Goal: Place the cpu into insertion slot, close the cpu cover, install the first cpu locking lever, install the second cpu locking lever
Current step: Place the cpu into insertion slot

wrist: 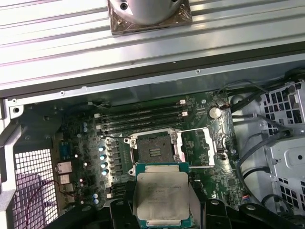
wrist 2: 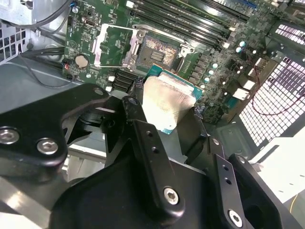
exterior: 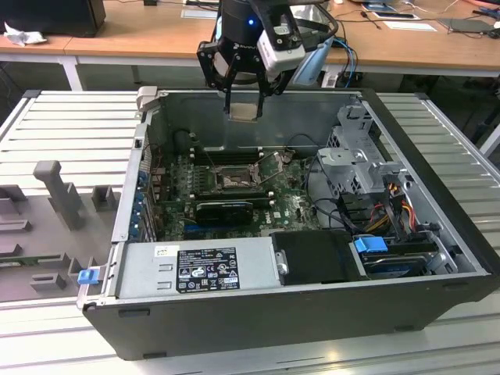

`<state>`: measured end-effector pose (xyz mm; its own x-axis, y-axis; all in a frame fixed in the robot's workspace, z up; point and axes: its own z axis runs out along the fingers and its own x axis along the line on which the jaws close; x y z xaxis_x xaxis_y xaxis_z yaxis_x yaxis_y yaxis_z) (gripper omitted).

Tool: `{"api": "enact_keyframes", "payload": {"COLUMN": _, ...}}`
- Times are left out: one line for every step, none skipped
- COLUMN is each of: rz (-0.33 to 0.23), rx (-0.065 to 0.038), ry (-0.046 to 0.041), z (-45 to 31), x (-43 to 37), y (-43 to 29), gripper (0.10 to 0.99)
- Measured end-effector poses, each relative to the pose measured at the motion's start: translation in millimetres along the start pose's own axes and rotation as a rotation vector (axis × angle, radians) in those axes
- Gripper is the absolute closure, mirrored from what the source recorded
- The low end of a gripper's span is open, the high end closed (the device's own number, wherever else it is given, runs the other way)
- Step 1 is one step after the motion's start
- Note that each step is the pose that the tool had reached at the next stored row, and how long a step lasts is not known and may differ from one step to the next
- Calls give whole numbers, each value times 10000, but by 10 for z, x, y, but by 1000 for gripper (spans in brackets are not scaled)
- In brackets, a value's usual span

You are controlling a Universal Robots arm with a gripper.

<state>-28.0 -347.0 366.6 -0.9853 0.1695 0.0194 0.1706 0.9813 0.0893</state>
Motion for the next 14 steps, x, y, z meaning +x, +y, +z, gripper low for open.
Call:
{"api": "enact_keyframes", "payload": {"rz": 88, "rx": 0, "ry": -8, "z": 1, "x": 0, "y": 0, "gripper": 561}}
{"api": "enact_keyframes", "payload": {"rz": 229, "rx": -4, "ry": -20, "z": 2, "x": 0, "y": 0, "gripper": 561}}
{"api": "enact_keyframes", "payload": {"rz": 351, "rx": -6, "ry": -32, "z": 3, "x": 0, "y": 0, "gripper": 561}}
{"api": "enact_keyframes", "payload": {"rz": 435, "rx": -8, "ry": -39, "z": 3, "x": 0, "y": 0, "gripper": 561}}
{"api": "enact_keyframes", "payload": {"rz": 509, "rx": -10, "ry": -46, "z": 4, "x": 0, "y": 0, "gripper": 561}}
{"api": "enact_keyframes", "payload": {"rz": 556, "rx": -11, "ry": -50, "z": 4, "x": 0, "y": 0, "gripper": 561}}
{"api": "enact_keyframes", "payload": {"rz": 623, "rx": -12, "ry": -56, "z": 4, "x": 0, "y": 0, "gripper": 561}}
{"api": "enact_keyframes", "payload": {"rz": 656, "rx": -13, "ry": -59, "z": 5, "x": 0, "y": 0, "gripper": 561}}
{"api": "enact_keyframes", "payload": {"rz": 693, "rx": -13, "ry": -62, "z": 5, "x": 0, "y": 0, "gripper": 561}}
{"api": "enact_keyframes", "payload": {"rz": 714, "rx": -14, "ry": -64, "z": 5, "x": 0, "y": 0, "gripper": 561}}
{"api": "enact_keyframes", "payload": {"rz": 734, "rx": -14, "ry": -66, "z": 5, "x": 0, "y": 0, "gripper": 561}}
{"api": "enact_keyframes", "payload": {"rz": 759, "rx": -15, "ry": -68, "z": 5, "x": 0, "y": 0, "gripper": 561}}
{"api": "enact_keyframes", "payload": {"rz": 837, "rx": -16, "ry": -75, "z": 5, "x": 0, "y": 0, "gripper": 561}}
{"api": "enact_keyframes", "payload": {"rz": 913, "rx": -17, "ry": -82, "z": 6, "x": 0, "y": 0, "gripper": 561}}
